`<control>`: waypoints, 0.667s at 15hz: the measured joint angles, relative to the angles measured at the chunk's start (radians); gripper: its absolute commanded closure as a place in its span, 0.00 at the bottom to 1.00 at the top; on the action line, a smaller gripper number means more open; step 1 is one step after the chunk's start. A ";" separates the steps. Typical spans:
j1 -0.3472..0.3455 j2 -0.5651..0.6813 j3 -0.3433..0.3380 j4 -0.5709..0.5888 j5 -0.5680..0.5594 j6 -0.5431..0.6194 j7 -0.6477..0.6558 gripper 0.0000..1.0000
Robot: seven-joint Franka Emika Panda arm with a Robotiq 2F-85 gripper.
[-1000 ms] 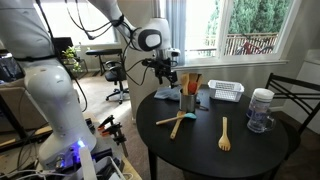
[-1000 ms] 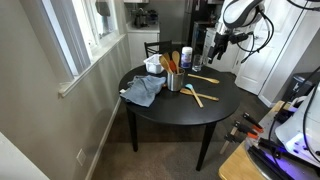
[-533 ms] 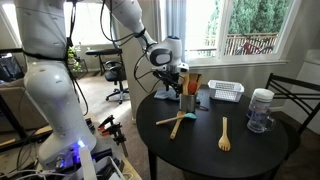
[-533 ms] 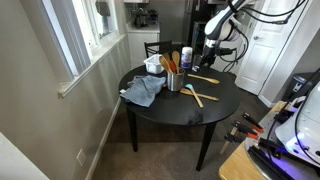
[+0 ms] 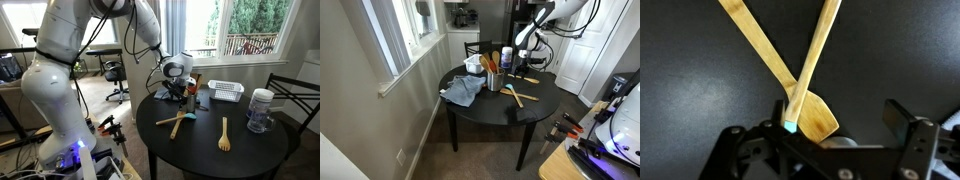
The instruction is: Put the wooden spoon in the tin
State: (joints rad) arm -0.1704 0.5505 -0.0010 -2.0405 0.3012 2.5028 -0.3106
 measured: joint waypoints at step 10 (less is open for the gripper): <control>-0.025 0.081 0.010 0.065 -0.001 -0.029 0.005 0.00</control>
State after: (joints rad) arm -0.1956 0.6318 0.0094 -1.9755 0.2999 2.4735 -0.3057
